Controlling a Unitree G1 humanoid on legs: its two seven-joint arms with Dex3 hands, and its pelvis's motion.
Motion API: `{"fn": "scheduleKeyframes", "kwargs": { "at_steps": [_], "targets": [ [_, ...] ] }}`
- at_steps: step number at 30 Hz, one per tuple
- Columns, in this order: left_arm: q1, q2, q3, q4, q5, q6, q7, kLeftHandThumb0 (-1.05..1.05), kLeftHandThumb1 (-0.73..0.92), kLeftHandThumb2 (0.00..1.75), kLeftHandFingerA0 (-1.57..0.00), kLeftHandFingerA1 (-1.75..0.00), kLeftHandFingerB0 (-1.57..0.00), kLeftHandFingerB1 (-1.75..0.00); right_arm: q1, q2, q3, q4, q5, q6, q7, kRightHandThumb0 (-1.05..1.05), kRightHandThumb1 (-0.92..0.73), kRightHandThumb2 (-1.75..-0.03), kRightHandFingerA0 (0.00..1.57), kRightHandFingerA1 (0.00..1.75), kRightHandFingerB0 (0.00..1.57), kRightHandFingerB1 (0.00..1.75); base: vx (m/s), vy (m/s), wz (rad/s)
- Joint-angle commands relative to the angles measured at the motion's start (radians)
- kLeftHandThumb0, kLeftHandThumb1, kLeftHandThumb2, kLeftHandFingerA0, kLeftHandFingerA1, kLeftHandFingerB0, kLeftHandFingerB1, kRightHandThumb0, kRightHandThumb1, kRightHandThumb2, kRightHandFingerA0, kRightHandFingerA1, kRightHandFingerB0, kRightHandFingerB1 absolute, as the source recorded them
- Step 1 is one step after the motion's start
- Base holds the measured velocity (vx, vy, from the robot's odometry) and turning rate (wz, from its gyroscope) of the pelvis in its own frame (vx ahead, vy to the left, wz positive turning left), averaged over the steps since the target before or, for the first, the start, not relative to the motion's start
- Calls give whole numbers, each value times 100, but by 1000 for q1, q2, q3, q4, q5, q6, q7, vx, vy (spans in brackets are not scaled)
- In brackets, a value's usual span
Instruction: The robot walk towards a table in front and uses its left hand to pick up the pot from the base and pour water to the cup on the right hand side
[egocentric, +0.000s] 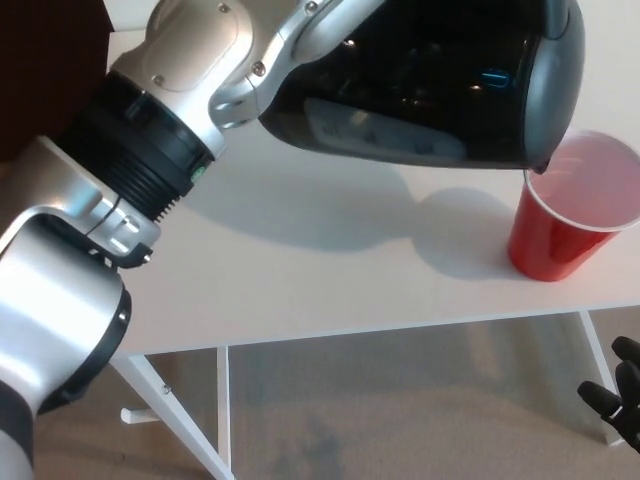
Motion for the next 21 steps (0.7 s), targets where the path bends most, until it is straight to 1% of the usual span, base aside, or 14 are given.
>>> {"fn": "scheduleKeyframes", "kwargs": {
  "at_steps": [1, 2, 4, 5, 6, 8, 9, 13, 14, 16, 18, 19, 20, 21],
  "targets": [
    [-69, 4, -11, 0, 107, -16, 157, -33, 64, 66, -89, -161, -90, -98, 3, -11, -13, 12, 5, -12, -3, -46, -57, -60, 41, 79, 54, 66, 0, 0, 0],
    [-69, 4, -15, 5, 112, -22, 167, -33, 65, 65, -88, -163, -90, -95, 6, -11, -9, 11, -2, -17, -7, -47, -57, -62, 42, 80, 51, 64, 0, 0, 0],
    [-69, 0, -21, 17, 122, -22, 190, -33, 64, 63, -88, -164, -87, -100, 7, -13, -8, 7, -4, -13, -10, -46, -57, -61, 43, 82, 50, 62, 0, 0, 0],
    [-70, -1, -23, 18, 121, -24, 182, -33, 67, 60, -90, -158, -88, -92, 10, -12, -7, -2, -3, -10, -8, -47, -58, -62, 44, 83, 49, 62, 0, 0, 0],
    [-70, -4, -23, 22, 119, -28, 181, -35, 65, 66, -87, -159, -88, -92, 12, -11, -5, -6, -4, -9, -7, -48, -59, -61, 43, 84, 47, 61, 0, 0, 0],
    [-69, -9, -22, 28, 120, -29, 187, -37, 64, 66, -87, -158, -88, -91, 12, -11, -3, -7, -5, -11, -5, -47, -59, -62, 42, 83, 48, 62, 0, 0, 0],
    [-62, -14, -15, 22, 109, -24, 172, -36, 65, 59, -90, -159, -88, -82, 12, -10, -4, -9, -4, -10, -4, -46, -58, -61, 40, 82, 48, 62, 0, 0, 0],
    [-52, -20, -3, 13, 91, -21, 149, -36, 65, 59, -90, -159, -88, -82, 14, -8, -5, -15, -1, -8, -4, -46, -58, -61, 40, 82, 48, 62, 0, 0, 0],
    [2, -54, 81, -30, -41, 14, 61, -23, 60, 58, -89, -149, -88, -57, 9, -6, -6, -12, 1, -7, -3, -46, -57, -61, 39, 81, 47, 62, 0, 0, 0],
    [54, -95, 174, -72, -169, 48, -31, -21, 63, 61, -87, -154, -84, -60, 7, -5, -5, -15, 3, -3, -1, -49, -56, -62, 39, 81, 50, 66, 0, 0, 0],
    [61, -101, 187, -79, -161, 45, -42, -21, 63, 61, -87, -154, -84, -60, 8, -4, -5, -15, 3, -3, -1, -49, -56, -62, 39, 81, 50, 66, 0, 0, 0],
    [87, -146, 257, -101, -213, 140, -76, -5, 74, 68, -83, -162, -75, -140, 8, -5, -8, -12, 5, -4, -1, -51, -54, -62, 37, 83, 52, 67, 0, 0, 0],
    [124, -209, 354, -131, -295, 284, -122, -5, 74, 68, -83, -162, -75, -140, 9, -5, -11, -9, 7, -5, -1, -51, -54, -62, 37, 83, 52, 67, 0, 0, 0],
    [127, -215, 361, -135, -289, 284, -129, -5, 74, 68, -83, -162, -75, -140, 9, -5, -11, -9, 7, -5, -1, -51, -54, -62, 37, 83, 52, 67, 0, 0, 0]
  ]
}}
